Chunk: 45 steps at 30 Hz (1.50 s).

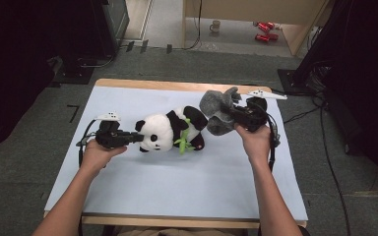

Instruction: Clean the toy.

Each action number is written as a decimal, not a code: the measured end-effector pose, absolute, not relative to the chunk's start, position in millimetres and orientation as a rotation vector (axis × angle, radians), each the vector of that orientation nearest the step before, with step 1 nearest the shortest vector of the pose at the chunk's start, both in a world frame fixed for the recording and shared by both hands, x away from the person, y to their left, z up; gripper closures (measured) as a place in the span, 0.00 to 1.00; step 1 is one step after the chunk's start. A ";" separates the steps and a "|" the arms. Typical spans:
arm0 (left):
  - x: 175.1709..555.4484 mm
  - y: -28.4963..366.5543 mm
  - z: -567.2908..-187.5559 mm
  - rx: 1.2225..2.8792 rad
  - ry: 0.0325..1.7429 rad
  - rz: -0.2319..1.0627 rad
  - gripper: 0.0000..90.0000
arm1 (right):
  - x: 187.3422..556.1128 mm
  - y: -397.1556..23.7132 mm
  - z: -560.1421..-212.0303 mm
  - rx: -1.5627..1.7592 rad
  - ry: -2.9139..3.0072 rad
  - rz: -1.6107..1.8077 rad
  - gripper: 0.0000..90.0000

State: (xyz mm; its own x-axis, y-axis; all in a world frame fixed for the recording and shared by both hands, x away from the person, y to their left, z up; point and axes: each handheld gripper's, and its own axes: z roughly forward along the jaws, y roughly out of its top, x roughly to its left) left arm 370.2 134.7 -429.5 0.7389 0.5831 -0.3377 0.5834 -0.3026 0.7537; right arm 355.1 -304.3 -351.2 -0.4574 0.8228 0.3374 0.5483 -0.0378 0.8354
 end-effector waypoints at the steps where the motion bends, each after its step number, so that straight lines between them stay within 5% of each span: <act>1: 371.9 134.7 -430.0 1.976 0.903 -0.002 0.94 | 355.3 -307.8 -352.5 1.468 1.969 1.486 0.89; 13: 387.5 138.2 -437.8 1.922 0.983 0.073 0.86 | 372.0 -319.8 -402.4 1.610 2.028 1.380 0.89; 29: 394.9 138.7 -445.1 1.858 1.007 0.090 0.83 | 384.4 -265.4 -443.6 1.536 2.189 1.292 0.88; 45: 399.1 145.7 -451.0 1.819 0.999 0.253 0.49 | 387.4 -245.3 -460.2 1.411 2.203 1.220 0.84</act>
State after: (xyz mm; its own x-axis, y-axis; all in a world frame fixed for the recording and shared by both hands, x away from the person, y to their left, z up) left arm 399.1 145.7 -451.0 0.6362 0.7274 -0.2572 0.5174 -0.1549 0.8416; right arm 387.4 -245.3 -460.2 -0.4977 0.8406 0.2138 0.6271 0.1784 0.7582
